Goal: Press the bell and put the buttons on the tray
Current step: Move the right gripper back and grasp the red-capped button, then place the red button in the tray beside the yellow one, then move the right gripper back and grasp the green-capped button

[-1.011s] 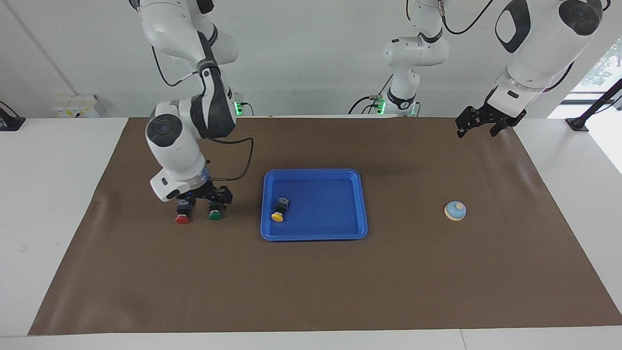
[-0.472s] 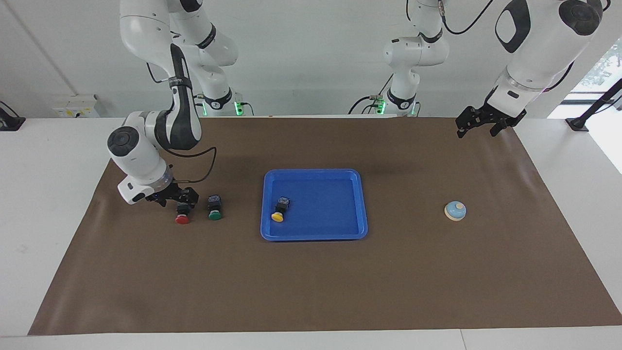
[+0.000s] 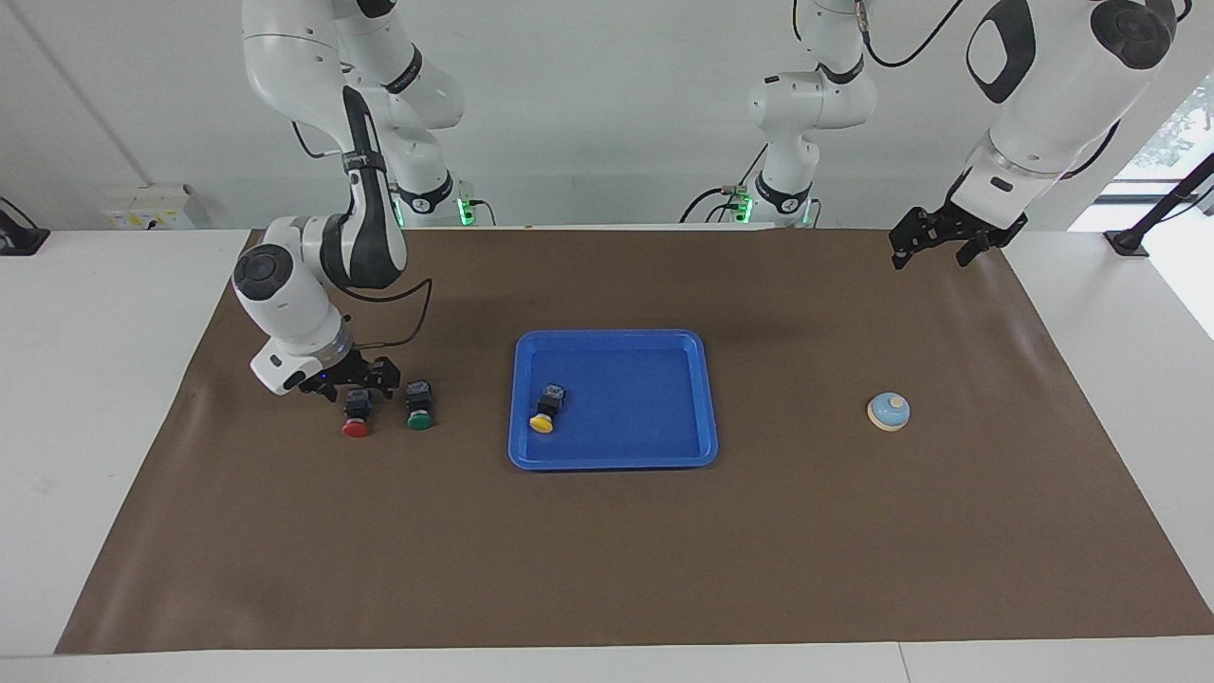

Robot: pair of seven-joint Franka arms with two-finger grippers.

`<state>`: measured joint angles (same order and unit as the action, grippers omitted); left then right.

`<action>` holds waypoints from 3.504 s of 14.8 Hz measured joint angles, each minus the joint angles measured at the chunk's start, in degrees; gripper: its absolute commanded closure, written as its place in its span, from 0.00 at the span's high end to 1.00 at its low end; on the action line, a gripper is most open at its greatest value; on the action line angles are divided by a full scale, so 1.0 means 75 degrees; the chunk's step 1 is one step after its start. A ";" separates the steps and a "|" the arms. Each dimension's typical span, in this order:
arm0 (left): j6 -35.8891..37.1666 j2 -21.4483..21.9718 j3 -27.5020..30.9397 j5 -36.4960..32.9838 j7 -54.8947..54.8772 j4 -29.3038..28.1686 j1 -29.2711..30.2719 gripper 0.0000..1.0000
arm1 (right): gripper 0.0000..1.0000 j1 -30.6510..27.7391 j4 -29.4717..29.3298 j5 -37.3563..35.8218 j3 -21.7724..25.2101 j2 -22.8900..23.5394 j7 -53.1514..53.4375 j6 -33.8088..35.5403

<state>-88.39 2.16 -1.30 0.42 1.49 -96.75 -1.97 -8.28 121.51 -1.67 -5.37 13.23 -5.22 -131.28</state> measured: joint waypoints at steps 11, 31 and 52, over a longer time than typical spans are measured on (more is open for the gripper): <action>0.0000 0.0000 0.0000 0.0000 0.0000 0.0000 0.0000 1.00 | 0.00 -0.0040 0.0177 0.0042 -0.0017 -0.0038 0.0209 -0.0548; 0.0000 0.0000 0.0000 0.0000 0.0000 0.0000 0.0000 1.00 | 1.00 0.4699 -0.3514 0.0445 -0.0126 0.2110 0.6282 0.0379; 0.0000 0.0000 0.0000 0.0000 0.0000 0.0000 0.0000 1.00 | 1.00 0.1657 -0.1862 -0.0014 0.0319 0.0200 0.1200 0.1278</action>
<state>-88.39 2.16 -1.30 0.42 1.49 -96.75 -1.97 4.15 107.55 -1.77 -2.98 14.73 3.79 -121.69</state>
